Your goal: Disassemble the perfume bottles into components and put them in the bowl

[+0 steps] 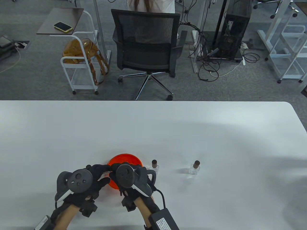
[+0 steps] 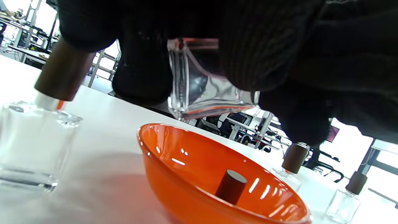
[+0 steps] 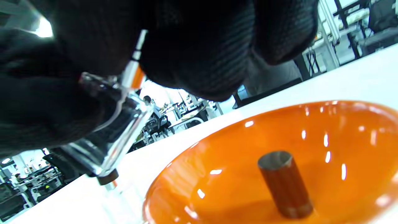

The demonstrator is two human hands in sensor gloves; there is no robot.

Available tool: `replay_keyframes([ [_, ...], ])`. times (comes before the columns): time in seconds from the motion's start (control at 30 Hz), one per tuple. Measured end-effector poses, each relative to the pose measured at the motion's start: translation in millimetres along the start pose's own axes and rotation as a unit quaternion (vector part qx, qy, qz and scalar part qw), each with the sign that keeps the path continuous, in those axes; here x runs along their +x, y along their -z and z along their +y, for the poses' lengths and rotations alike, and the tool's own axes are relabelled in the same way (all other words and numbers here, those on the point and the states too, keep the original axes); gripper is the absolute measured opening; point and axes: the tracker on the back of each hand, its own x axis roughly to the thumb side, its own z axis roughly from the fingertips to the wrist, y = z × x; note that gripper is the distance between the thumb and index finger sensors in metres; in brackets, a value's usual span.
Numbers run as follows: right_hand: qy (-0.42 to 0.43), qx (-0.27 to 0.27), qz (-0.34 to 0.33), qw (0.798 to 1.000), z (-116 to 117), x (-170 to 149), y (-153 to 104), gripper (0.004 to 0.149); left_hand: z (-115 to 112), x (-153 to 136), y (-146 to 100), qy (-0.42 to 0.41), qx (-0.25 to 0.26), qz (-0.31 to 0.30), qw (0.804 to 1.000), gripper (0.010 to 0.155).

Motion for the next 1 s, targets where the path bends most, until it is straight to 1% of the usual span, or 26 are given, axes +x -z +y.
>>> replay_keyframes([
  [0.07,-0.006,-0.009,-0.002,1.000,-1.2,1.3,-0.3,0.047,1.3,-1.7,0.7,-0.017,0.003,0.002,1.000,0.054],
  [0.13,-0.017,-0.024,-0.002,1.000,-2.5,0.6,0.2,0.045,2.1,-1.2,-0.3,-0.012,-0.004,-0.001,1.000,0.054],
  [0.2,-0.011,-0.014,-0.006,1.000,-2.9,0.9,0.5,0.041,2.2,0.7,-1.9,-0.002,0.001,-0.007,1.000,0.054],
  [0.27,-0.002,-0.006,-0.005,1.000,-3.4,2.0,-0.1,0.049,3.4,1.6,-1.5,0.004,0.010,-0.004,1.000,0.054],
  [0.3,-0.006,-0.010,-0.007,1.000,-3.9,2.9,-0.2,0.050,4.7,1.2,-1.1,-0.001,0.016,-0.002,1.000,0.054],
  [0.37,-0.014,-0.033,-0.009,0.999,-5.7,3.2,-1.5,0.046,4.8,1.5,-1.2,-0.008,0.014,-0.006,1.000,0.054],
  [0.43,-0.013,-0.039,-0.006,0.999,-6.6,3.7,-1.3,0.040,3.0,3.0,-2.5,-0.002,0.002,-0.012,1.000,0.054],
  [0.47,-0.023,-0.028,-0.014,0.999,-6.9,3.8,-1.2,0.042,2.4,4.6,-3.0,0.001,0.006,-0.015,1.000,0.054],
  [0.53,-0.011,-0.016,-0.011,1.000,-6.5,3.5,-1.3,0.049,3.5,5.4,-2.3,0.014,0.015,-0.011,1.000,0.054],
  [0.57,-0.007,-0.014,-0.010,1.000,-6.6,3.6,-1.1,0.050,3.7,5.1,-1.8,0.010,0.015,-0.012,1.000,0.054],
  [0.63,-0.016,-0.032,-0.008,0.999,-7.6,3.5,-1.3,0.043,4.1,3.8,-1.6,-0.003,0.015,-0.011,1.000,0.054],
  [0.67,-0.021,-0.036,-0.009,0.999,-8.4,3.4,-1.3,0.044,3.6,4.3,-1.2,-0.008,0.011,-0.013,1.000,0.054],
  [0.7,-0.021,-0.036,-0.010,0.999,-8.9,3.6,-1.2,0.042,3.1,5.1,-2.0,-0.003,0.003,-0.014,1.000,0.054],
  [0.73,-0.025,-0.031,-0.012,0.999,-8.7,3.0,-1.3,0.041,2.8,6.1,-2.6,-0.001,0.009,-0.016,1.000,0.054],
  [0.83,-0.008,-0.015,-0.010,1.000,-7.3,3.5,-1.0,0.050,4.1,5.8,-2.4,0.006,0.018,-0.010,1.000,0.054],
  [0.87,-0.012,-0.018,-0.011,1.000,-7.5,3.9,-1.0,0.049,4.3,4.9,-2.0,0.001,0.019,-0.010,1.000,0.054],
  [0.93,-0.034,-0.042,-0.014,0.998,-8.5,5.1,-2.1,0.045,4.3,3.4,-1.3,-0.014,0.012,-0.011,1.000,0.054],
  [1.0,-0.039,-0.042,-0.016,0.998,-9.3,6.0,-2.1,0.041,3.1,4.4,-2.2,-0.009,0.005,-0.013,1.000,0.054],
])
